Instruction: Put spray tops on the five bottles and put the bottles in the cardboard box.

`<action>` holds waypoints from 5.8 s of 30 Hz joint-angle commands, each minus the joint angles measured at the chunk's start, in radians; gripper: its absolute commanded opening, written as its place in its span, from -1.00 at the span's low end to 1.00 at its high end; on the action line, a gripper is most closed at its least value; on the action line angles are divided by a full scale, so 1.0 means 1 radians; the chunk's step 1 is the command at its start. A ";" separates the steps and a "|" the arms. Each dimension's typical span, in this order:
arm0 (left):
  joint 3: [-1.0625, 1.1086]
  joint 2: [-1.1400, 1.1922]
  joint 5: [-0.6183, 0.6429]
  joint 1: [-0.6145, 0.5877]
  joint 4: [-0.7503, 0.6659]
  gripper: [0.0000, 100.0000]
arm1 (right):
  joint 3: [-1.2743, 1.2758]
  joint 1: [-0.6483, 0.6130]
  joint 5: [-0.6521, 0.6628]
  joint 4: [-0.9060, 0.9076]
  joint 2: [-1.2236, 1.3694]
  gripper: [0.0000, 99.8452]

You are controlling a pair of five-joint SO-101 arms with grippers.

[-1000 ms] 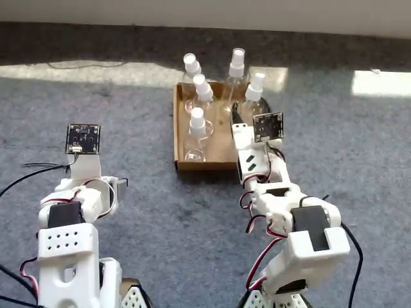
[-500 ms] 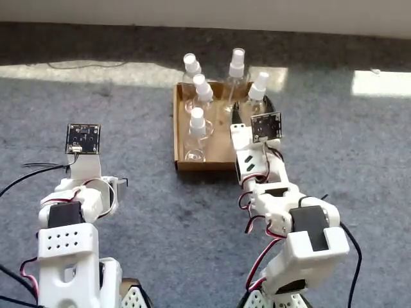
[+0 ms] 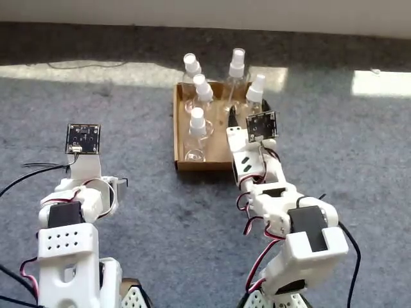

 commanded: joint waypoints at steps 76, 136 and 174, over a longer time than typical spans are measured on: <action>-0.001 -0.015 0.003 -0.005 -0.015 -0.50 | -0.473 0.010 -0.072 1.583 -0.587 -0.79; 0.031 -0.056 0.003 0.027 -0.015 -0.51 | -0.800 -0.047 -0.460 1.573 -0.050 -0.58; 0.031 -0.056 0.003 0.027 -0.014 -0.51 | -0.794 -0.062 -0.517 1.544 -0.048 -0.39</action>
